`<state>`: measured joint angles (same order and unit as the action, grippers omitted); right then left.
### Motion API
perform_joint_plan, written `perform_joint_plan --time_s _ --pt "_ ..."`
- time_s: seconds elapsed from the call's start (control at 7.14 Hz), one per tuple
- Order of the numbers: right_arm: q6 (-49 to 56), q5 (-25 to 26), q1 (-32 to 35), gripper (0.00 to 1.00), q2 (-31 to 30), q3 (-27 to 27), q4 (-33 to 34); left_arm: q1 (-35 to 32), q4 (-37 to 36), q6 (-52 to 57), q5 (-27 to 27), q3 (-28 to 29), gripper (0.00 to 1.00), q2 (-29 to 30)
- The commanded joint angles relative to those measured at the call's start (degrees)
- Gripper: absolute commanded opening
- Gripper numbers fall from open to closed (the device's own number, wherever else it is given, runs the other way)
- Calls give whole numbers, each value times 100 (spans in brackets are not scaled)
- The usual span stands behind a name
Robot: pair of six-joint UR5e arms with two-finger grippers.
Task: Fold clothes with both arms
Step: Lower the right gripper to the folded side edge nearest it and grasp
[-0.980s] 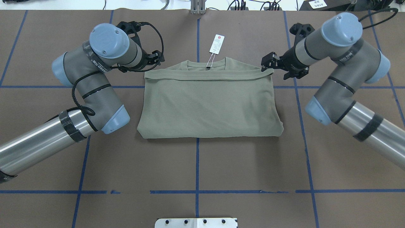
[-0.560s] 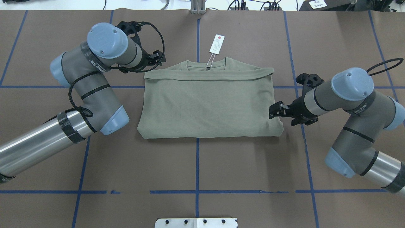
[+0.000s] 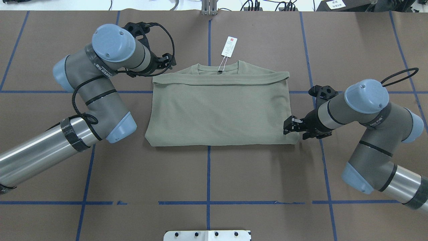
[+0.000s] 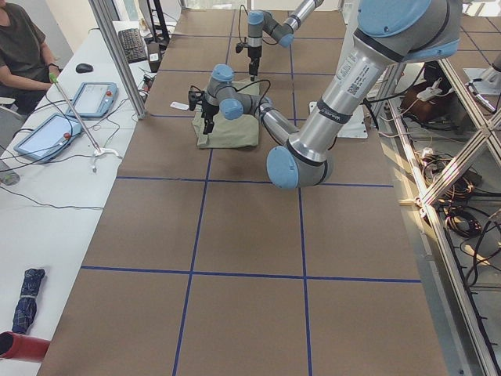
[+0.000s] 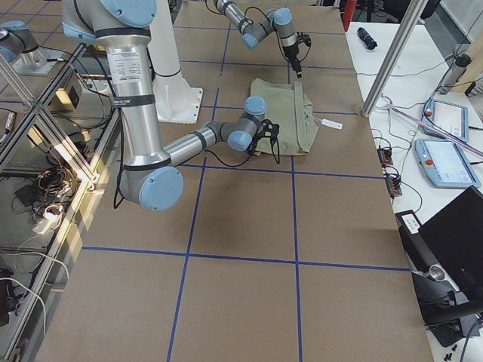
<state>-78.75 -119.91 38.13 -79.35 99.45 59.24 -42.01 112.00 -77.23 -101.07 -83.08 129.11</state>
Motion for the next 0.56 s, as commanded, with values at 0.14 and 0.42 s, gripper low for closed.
perform_joint_plan --time_s 0.14,0.42 --pt "62 -59 -52 0 -28 65 -17 9 6 -2 0 -24 99 0" --pt "62 -59 -174 0 -124 239 -17 9 23 -2 0 -24 98 9"
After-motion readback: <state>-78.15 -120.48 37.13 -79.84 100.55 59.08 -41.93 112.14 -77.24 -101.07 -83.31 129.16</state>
